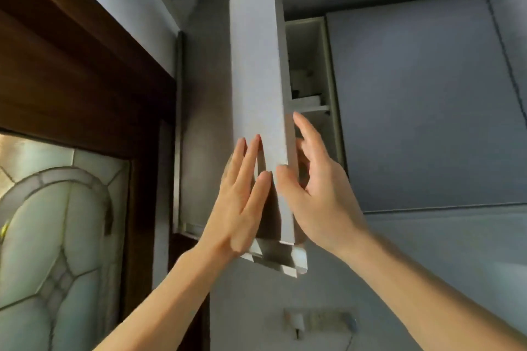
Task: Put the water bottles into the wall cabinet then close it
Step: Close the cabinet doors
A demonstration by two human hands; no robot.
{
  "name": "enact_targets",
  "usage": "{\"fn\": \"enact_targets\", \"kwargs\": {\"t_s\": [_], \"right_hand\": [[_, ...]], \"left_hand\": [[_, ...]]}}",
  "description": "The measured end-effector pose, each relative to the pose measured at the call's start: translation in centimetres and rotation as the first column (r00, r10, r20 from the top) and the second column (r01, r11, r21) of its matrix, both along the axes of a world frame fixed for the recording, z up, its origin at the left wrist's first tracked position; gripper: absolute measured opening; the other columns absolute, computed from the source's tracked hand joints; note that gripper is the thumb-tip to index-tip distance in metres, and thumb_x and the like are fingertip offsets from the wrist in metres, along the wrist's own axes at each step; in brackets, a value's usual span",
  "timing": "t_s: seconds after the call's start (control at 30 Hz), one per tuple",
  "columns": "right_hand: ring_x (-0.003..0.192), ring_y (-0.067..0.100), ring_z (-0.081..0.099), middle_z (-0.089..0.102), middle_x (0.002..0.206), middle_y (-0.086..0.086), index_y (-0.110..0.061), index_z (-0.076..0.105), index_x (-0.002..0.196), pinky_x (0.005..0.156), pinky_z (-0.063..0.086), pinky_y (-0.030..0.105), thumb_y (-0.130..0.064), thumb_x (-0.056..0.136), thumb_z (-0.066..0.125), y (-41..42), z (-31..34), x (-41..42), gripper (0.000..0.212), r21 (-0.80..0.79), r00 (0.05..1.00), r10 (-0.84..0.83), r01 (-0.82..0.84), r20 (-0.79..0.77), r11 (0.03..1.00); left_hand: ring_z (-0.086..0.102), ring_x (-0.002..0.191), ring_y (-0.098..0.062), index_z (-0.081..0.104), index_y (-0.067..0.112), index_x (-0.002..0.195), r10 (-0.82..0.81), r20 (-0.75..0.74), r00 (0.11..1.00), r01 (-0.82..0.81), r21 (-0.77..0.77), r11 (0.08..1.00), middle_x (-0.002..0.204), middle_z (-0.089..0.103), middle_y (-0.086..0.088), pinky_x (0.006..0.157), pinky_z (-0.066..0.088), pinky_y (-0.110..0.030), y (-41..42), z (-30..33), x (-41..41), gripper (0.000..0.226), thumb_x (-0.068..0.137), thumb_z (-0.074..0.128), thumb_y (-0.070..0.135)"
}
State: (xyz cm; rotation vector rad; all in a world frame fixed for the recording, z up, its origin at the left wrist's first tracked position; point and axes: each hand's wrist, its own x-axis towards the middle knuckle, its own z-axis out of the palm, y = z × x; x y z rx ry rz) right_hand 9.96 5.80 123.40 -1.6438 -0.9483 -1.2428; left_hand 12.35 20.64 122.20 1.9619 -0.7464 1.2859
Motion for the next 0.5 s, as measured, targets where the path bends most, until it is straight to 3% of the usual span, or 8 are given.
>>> {"fn": "enact_targets", "kwargs": {"t_s": [0.07,0.13,0.2,0.33,0.43,0.5], "right_hand": [[0.134,-0.009,0.041,0.044,0.158,-0.009,-0.027,0.028,0.16,0.101,0.038,0.0,-0.028,0.104,0.055,-2.7,-0.4,1.8,0.062,-0.002,0.99,-0.137,0.137,0.022,0.991],[0.131,-0.011,0.036,0.046,0.156,-0.008,-0.024,0.031,0.16,0.093,0.028,-0.008,-0.029,0.106,0.053,-5.1,-0.7,3.8,0.059,-0.018,0.962,-0.271,0.271,0.025,0.962],[0.135,0.0,0.042,0.044,0.157,-0.008,-0.026,0.028,0.161,0.096,0.026,-0.001,-0.03,0.106,0.051,-7.1,-0.8,6.0,0.059,-0.033,0.94,-0.341,0.34,-0.027,0.94],[0.137,0.016,0.036,0.043,0.151,0.001,-0.031,0.01,0.164,0.102,0.028,0.02,-0.021,0.105,0.051,-10.2,-0.9,11.0,0.072,-0.1,0.926,-0.318,0.303,-0.202,0.948],[0.122,0.02,0.035,0.047,0.125,0.002,-0.034,0.001,0.163,0.092,0.032,0.029,-0.021,0.103,0.05,-11.9,-1.1,14.9,0.079,-0.128,0.905,-0.332,0.308,-0.267,0.943],[0.117,0.02,0.031,0.043,0.118,0.0,-0.03,0.0,0.164,0.091,0.034,0.033,-0.021,0.101,0.052,-12.6,-1.1,17.1,0.082,-0.147,0.894,-0.361,0.333,-0.266,0.932]], "left_hand": [[-0.012,0.153,0.002,-0.003,0.054,0.156,0.052,0.044,0.998,-0.054,0.043,0.998,0.166,-0.012,0.029,0.127,0.003,-0.044,-1.9,-0.6,2.5,0.059,0.104,0.023,0.062],[-0.016,0.153,-0.002,-0.007,0.057,0.155,0.094,0.044,0.995,-0.097,0.068,0.993,0.165,-0.018,0.028,0.125,-0.002,-0.041,-3.5,-1.0,4.9,0.062,0.099,0.016,0.07],[-0.015,0.155,-0.008,-0.008,0.059,0.153,0.103,0.021,0.994,-0.104,0.074,0.992,0.164,-0.021,0.027,0.122,-0.004,-0.038,-4.8,-1.4,7.2,0.063,0.097,0.018,0.072],[-0.004,0.157,-0.017,0.001,0.054,0.157,0.088,-0.075,0.993,-0.09,-0.022,0.996,0.17,-0.007,0.01,0.127,0.009,-0.044,-6.5,-1.9,12.2,0.069,0.096,0.03,0.07],[-0.009,0.156,-0.02,0.006,0.042,0.16,0.247,-0.073,0.966,-0.248,-0.002,0.969,0.171,-0.008,0.003,0.127,0.008,-0.047,-7.0,-2.3,15.9,0.072,0.099,0.037,0.064],[-0.01,0.156,-0.022,0.005,0.038,0.161,0.339,-0.046,0.94,-0.337,0.038,0.941,0.171,-0.011,0.001,0.127,0.007,-0.047,-7.5,-2.6,17.9,0.072,0.101,0.04,0.057]]}}
